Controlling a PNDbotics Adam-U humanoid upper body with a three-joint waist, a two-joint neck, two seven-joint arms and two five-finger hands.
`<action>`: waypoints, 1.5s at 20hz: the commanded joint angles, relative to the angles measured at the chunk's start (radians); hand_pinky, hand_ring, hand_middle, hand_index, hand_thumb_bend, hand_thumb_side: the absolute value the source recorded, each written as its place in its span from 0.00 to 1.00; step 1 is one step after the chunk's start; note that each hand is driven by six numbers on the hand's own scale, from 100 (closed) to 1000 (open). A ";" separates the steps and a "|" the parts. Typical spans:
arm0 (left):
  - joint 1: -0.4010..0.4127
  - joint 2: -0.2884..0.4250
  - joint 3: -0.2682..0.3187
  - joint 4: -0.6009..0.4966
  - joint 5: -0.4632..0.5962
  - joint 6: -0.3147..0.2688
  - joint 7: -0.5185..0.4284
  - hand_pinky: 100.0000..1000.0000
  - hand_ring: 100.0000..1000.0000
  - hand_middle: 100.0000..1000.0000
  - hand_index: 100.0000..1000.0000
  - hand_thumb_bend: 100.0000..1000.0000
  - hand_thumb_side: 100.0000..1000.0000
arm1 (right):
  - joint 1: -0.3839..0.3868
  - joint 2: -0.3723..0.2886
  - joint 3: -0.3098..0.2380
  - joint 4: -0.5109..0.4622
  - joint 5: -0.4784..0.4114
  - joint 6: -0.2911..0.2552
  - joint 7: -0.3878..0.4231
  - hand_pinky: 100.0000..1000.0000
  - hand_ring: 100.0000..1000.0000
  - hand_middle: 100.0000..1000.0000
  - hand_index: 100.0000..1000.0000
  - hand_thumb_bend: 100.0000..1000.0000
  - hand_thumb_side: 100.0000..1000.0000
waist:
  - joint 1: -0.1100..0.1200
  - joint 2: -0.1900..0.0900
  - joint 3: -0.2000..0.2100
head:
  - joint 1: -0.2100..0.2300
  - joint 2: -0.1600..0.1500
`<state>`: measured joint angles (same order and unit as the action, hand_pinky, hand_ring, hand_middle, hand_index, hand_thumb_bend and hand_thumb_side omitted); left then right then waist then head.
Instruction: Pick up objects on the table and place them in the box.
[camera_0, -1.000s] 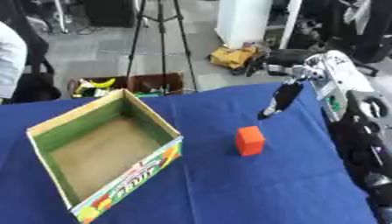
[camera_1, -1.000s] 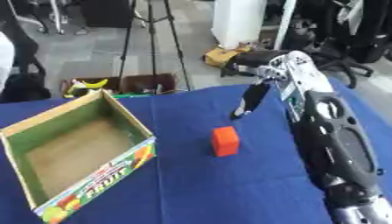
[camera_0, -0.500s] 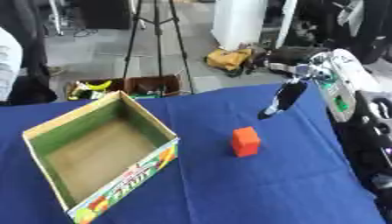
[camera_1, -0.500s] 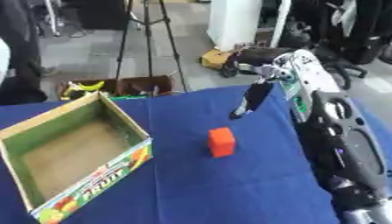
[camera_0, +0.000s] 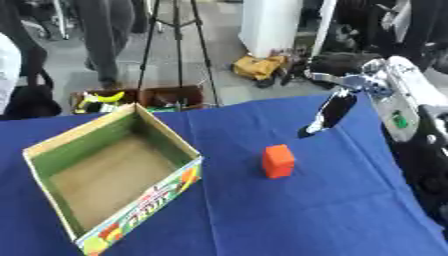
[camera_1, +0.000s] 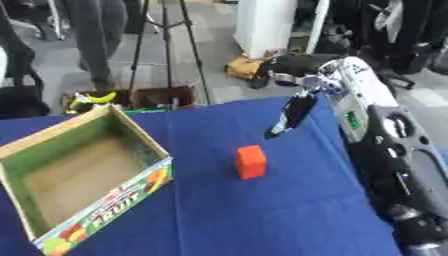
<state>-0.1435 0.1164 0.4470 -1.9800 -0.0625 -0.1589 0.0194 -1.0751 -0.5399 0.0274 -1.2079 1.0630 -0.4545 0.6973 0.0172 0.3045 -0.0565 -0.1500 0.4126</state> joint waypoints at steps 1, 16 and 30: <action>-0.007 0.032 0.004 -0.020 -0.003 -0.002 0.005 0.31 0.55 0.61 0.89 0.32 0.80 | -0.009 -0.044 0.011 -0.031 -0.020 -0.228 0.210 0.87 0.90 0.83 0.87 0.61 0.30 | -0.001 -0.024 -0.001 | 0.004 0.003; -0.014 0.031 0.002 -0.020 0.000 -0.001 0.003 0.31 0.55 0.61 0.89 0.32 0.80 | 0.040 -0.050 0.058 -0.035 -0.068 -0.282 0.210 0.86 0.90 0.82 0.87 0.64 0.27 | -0.001 -0.018 0.007 | -0.003 -0.005; -0.020 0.027 0.001 -0.020 0.001 0.004 -0.001 0.31 0.55 0.61 0.89 0.32 0.79 | 0.044 -0.008 0.087 0.015 -0.036 -0.307 0.210 0.85 0.90 0.82 0.87 0.62 0.25 | -0.005 -0.012 0.014 | -0.014 -0.014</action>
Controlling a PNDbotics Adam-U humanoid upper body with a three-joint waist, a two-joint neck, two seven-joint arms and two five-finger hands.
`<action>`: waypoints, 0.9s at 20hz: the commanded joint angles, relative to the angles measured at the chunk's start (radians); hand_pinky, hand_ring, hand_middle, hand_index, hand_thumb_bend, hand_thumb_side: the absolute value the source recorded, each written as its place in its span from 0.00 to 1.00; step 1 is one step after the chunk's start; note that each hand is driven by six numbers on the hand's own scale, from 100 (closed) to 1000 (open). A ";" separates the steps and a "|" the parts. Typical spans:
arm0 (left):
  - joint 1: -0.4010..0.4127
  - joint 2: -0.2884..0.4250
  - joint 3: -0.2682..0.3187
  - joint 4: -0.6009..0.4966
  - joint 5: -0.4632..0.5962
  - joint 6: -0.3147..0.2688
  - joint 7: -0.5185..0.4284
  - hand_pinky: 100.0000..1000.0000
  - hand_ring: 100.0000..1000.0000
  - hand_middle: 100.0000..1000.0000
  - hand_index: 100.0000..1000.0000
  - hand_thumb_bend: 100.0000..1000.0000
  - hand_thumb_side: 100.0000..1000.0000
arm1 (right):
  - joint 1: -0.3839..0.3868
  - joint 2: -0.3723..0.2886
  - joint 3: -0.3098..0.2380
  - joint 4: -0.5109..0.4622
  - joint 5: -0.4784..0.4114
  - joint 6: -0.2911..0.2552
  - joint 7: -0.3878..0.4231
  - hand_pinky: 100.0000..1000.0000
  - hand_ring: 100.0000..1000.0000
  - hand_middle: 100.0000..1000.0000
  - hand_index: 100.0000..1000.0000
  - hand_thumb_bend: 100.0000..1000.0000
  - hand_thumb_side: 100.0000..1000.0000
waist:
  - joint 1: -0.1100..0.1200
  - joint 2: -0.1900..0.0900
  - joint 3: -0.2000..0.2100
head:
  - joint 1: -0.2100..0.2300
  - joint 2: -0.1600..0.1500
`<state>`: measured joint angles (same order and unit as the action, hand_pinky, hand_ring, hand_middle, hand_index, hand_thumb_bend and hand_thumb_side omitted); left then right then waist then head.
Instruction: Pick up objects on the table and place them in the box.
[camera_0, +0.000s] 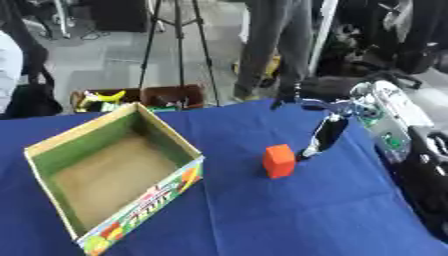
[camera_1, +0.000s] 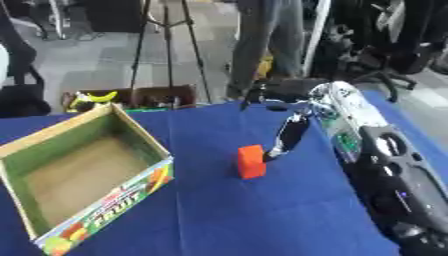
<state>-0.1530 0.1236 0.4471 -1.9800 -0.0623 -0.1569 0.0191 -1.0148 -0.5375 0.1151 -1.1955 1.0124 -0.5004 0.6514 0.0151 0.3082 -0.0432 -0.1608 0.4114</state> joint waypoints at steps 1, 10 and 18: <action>-0.011 0.020 0.001 -0.020 0.001 0.003 -0.001 0.31 0.55 0.61 0.89 0.32 0.79 | -0.016 -0.008 0.002 0.010 0.024 -0.263 0.256 0.85 0.90 0.82 0.87 0.62 0.25 | -0.003 -0.015 0.001 | -0.004 -0.013; -0.011 0.017 0.001 -0.020 0.000 0.003 -0.001 0.31 0.55 0.61 0.89 0.32 0.79 | -0.012 0.011 0.007 0.056 0.081 -0.275 0.256 0.82 0.91 0.82 0.87 0.61 0.25 | -0.002 -0.012 0.007 | -0.010 -0.018; -0.012 0.014 0.000 -0.020 0.001 0.000 -0.001 0.31 0.55 0.61 0.89 0.32 0.79 | -0.003 0.028 0.009 0.085 0.100 -0.284 0.256 0.82 0.90 0.82 0.87 0.61 0.24 | 0.002 -0.008 0.016 | -0.016 -0.023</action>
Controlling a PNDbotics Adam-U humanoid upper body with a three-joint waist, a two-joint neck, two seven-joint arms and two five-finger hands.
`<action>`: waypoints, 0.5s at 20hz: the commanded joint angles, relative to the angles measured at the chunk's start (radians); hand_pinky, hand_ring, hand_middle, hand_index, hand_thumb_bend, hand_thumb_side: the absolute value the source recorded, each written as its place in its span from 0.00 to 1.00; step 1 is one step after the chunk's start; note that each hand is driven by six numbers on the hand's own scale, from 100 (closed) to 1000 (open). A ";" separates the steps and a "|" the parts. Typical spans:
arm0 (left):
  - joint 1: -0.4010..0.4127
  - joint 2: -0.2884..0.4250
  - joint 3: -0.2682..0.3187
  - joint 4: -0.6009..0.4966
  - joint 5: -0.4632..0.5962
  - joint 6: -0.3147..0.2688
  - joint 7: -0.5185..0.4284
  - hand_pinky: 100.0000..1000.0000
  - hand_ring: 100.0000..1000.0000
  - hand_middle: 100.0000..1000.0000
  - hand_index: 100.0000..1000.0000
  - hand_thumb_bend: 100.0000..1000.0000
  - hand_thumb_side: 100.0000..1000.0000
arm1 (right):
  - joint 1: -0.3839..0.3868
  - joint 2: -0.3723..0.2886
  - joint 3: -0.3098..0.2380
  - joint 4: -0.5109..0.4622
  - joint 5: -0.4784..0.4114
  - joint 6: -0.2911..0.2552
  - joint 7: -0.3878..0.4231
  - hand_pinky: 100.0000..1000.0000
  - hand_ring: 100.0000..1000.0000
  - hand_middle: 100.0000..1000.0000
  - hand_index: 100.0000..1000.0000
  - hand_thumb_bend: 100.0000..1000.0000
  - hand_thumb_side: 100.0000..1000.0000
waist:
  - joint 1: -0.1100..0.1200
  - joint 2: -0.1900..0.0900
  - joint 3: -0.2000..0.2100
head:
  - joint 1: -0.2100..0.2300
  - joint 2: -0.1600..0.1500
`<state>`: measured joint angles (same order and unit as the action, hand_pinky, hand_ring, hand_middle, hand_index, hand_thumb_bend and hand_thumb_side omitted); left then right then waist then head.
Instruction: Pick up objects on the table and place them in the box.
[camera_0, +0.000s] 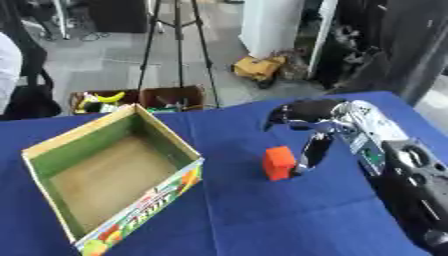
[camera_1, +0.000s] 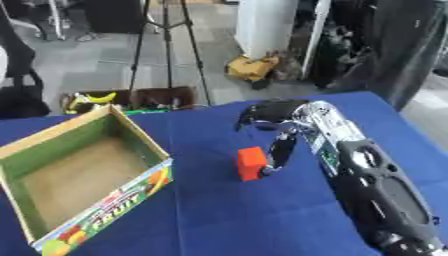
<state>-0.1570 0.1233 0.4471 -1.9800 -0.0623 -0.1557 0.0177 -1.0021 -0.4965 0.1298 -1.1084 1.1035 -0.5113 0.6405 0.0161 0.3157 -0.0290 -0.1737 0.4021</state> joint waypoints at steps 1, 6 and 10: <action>-0.008 0.014 0.000 -0.020 0.001 -0.002 0.000 0.31 0.55 0.61 0.89 0.32 0.79 | -0.015 -0.012 -0.006 -0.002 0.011 -0.273 0.266 0.82 0.90 0.82 0.87 0.61 0.24 | 0.001 -0.015 0.003 | -0.004 -0.013; -0.009 0.013 0.000 -0.020 0.001 -0.002 -0.001 0.31 0.55 0.61 0.89 0.32 0.79 | -0.018 -0.008 -0.008 0.005 0.023 -0.268 0.266 0.82 0.90 0.82 0.87 0.61 0.24 | 0.001 -0.013 0.006 | -0.005 -0.014; -0.010 0.012 0.000 -0.020 0.001 -0.003 -0.001 0.31 0.55 0.61 0.89 0.32 0.79 | -0.019 -0.006 -0.014 0.012 0.035 -0.261 0.266 0.82 0.90 0.82 0.87 0.61 0.25 | 0.001 -0.012 0.008 | -0.006 -0.017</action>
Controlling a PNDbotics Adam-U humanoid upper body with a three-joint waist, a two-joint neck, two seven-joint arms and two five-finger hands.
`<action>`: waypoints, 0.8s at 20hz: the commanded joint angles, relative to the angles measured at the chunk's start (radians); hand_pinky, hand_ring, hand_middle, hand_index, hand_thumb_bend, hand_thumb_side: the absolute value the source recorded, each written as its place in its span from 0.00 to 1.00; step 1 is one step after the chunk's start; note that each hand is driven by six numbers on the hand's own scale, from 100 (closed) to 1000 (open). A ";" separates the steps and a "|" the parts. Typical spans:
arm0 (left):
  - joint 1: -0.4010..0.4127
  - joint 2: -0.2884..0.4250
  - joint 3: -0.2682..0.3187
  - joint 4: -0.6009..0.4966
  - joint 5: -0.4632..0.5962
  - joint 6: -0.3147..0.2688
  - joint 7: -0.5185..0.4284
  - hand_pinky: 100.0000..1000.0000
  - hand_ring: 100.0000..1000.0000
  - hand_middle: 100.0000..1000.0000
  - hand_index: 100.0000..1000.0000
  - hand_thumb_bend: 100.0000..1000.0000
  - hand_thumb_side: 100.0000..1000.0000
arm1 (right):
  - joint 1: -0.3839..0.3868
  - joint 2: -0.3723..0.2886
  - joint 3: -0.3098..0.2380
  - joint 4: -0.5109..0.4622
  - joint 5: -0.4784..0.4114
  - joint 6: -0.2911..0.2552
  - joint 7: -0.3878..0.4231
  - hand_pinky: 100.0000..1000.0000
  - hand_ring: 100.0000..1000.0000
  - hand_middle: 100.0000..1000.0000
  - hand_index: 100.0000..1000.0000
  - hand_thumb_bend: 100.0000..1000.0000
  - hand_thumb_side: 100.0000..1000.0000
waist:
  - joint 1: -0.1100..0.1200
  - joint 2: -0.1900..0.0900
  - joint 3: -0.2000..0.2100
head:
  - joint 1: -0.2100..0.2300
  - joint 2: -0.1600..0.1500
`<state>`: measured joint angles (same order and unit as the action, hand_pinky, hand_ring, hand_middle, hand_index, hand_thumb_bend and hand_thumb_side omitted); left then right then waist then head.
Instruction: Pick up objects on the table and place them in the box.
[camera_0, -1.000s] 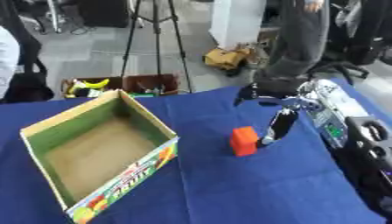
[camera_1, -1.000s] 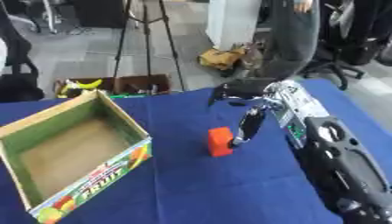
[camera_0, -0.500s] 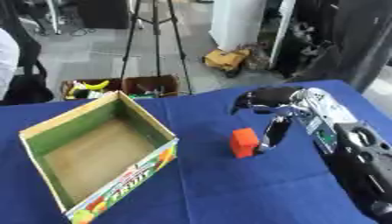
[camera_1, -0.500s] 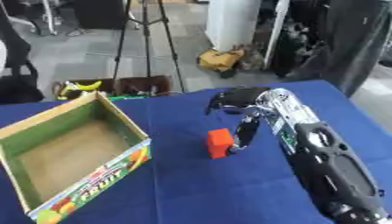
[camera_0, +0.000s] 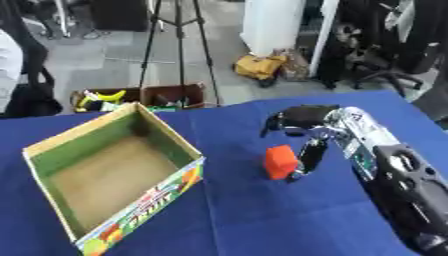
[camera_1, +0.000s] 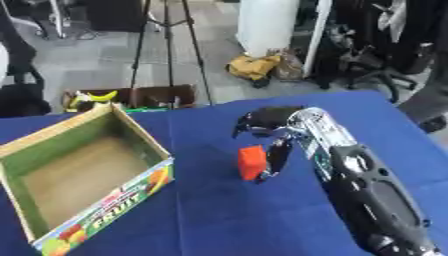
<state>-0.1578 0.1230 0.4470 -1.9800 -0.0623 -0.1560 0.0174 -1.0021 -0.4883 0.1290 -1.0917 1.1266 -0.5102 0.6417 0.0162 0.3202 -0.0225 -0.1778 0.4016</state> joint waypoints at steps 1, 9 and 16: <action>-0.009 0.012 0.000 -0.020 0.001 -0.003 -0.001 0.31 0.55 0.61 0.89 0.32 0.79 | -0.020 -0.013 -0.015 -0.005 0.015 -0.259 0.265 0.82 0.90 0.82 0.87 0.59 0.25 | 0.001 -0.016 0.003 | -0.003 -0.018; -0.007 0.009 0.000 -0.020 -0.001 -0.003 -0.003 0.31 0.55 0.61 0.89 0.32 0.79 | -0.028 -0.006 -0.040 0.003 0.063 -0.216 0.265 0.82 0.91 0.82 0.87 0.58 0.27 | 0.002 -0.013 0.007 | -0.009 -0.020; -0.006 0.007 0.000 -0.020 -0.001 -0.004 -0.003 0.31 0.55 0.61 0.89 0.32 0.79 | -0.025 -0.001 -0.043 0.014 0.069 -0.213 0.265 0.82 0.91 0.81 0.87 0.58 0.26 | 0.003 -0.012 0.007 | -0.014 -0.023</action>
<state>-0.1579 0.1222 0.4470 -1.9800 -0.0623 -0.1569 0.0166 -1.0038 -0.4781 0.0986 -1.0725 1.1880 -0.4841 0.6677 0.0193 0.3258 -0.0168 -0.1880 0.3932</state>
